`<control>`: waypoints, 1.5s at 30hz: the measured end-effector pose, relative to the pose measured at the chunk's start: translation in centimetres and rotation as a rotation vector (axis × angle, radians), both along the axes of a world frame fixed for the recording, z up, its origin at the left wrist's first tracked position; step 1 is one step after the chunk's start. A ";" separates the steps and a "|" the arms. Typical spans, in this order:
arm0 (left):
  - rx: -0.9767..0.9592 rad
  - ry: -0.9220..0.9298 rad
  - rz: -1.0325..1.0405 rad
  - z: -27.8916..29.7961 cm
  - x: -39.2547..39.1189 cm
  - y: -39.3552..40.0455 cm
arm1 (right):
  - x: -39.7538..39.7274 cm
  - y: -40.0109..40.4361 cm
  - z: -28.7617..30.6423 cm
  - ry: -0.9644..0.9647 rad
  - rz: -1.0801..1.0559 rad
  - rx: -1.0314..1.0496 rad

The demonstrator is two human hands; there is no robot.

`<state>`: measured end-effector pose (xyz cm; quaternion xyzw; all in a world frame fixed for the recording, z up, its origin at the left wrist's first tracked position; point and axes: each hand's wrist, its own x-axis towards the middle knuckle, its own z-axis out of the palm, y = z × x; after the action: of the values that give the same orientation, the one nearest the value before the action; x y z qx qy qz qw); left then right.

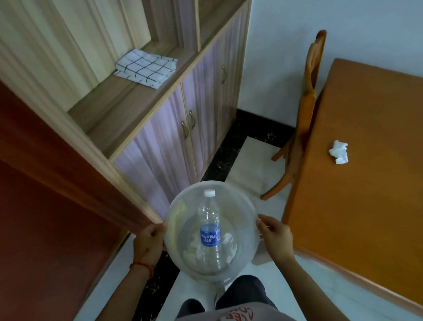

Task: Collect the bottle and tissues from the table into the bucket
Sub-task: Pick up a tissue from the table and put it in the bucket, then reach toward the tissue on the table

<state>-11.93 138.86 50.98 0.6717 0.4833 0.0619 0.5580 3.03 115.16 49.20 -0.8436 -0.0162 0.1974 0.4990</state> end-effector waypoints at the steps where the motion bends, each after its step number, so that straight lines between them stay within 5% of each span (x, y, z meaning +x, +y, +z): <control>1: 0.007 -0.003 -0.007 0.6 1.4 0.2 | 1.0 0.3 0.1 0.001 -0.014 0.012; 27: 0.118 -0.030 -0.549 0.1 33.1 9.7 | 17.1 6.2 1.0 0.009 -0.551 0.061; 45: 0.171 0.001 -0.781 -1.5 40.3 6.0 | 19.9 2.7 0.5 0.036 -0.717 -0.030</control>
<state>28.36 144.88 49.44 0.8489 0.1852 -0.1153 0.4815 22.92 117.83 49.70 -0.7993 0.2925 0.0247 0.5243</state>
